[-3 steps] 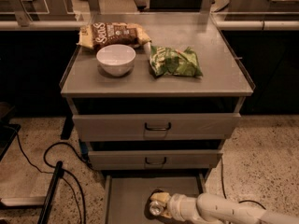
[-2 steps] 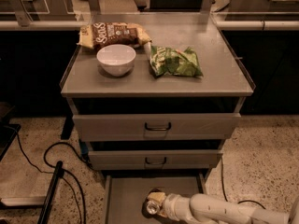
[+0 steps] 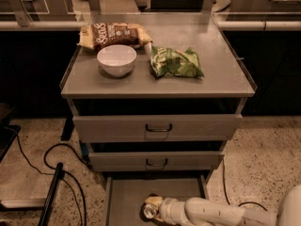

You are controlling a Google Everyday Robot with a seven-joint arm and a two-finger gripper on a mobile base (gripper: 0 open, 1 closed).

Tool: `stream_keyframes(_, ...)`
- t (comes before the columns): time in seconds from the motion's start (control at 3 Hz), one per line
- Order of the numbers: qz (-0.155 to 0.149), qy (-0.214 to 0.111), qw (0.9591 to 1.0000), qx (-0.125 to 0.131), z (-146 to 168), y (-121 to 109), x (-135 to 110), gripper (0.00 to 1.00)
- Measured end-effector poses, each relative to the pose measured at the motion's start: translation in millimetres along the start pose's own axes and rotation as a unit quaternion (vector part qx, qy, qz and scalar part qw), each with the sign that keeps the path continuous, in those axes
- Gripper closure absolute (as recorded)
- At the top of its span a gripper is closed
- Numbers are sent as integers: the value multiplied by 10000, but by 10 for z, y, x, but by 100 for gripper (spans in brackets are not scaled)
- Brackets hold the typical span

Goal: Place orange can into bottom drawer

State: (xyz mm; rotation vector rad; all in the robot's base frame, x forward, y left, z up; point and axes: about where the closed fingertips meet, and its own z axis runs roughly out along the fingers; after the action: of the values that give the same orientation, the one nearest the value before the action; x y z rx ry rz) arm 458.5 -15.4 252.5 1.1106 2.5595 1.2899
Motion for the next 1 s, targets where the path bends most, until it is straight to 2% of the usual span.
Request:
stream_keyframes(0.33, 134, -89, 9999, 37, 185, -78, -64, 100)
stream_keyframes(1.0, 159, -178, 9997, 67, 217, -101, -75, 100)
